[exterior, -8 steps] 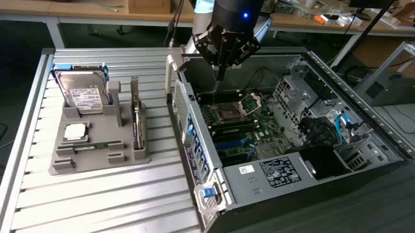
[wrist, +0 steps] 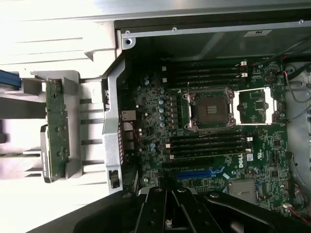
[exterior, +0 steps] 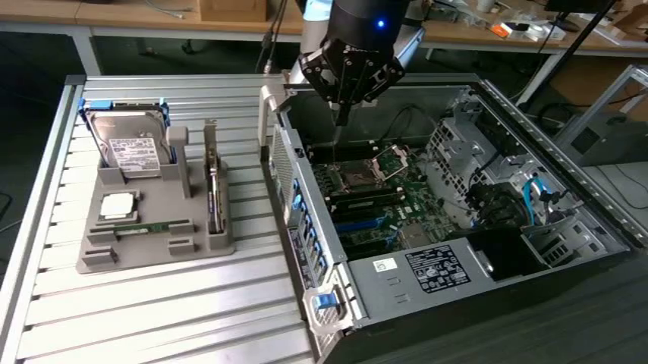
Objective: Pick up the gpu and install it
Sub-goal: 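Reach for the gpu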
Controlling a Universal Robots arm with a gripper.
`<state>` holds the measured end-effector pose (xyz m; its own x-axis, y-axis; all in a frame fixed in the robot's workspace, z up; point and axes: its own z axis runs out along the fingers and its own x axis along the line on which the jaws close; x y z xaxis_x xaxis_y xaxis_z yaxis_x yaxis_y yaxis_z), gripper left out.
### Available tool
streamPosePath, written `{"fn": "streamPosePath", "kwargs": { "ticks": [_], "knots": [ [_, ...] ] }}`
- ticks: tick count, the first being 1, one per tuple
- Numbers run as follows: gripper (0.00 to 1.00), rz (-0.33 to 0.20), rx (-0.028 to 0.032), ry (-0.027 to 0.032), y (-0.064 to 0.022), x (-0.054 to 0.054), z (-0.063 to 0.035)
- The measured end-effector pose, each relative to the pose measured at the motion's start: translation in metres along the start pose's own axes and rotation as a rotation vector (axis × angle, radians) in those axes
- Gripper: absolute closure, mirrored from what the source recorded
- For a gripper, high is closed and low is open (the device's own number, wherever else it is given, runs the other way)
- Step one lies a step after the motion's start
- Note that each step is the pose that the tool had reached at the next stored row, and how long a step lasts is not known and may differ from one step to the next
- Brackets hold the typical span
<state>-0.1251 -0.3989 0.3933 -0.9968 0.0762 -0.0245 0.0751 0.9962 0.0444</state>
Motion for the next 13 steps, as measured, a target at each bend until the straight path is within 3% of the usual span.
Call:
{"fn": "streamPosePath", "kwargs": {
  "ticks": [13],
  "knots": [
    [0.89, 0.000, 0.0000, 0.0000, -0.0003, 0.0043, -0.0001]
  ]
}}
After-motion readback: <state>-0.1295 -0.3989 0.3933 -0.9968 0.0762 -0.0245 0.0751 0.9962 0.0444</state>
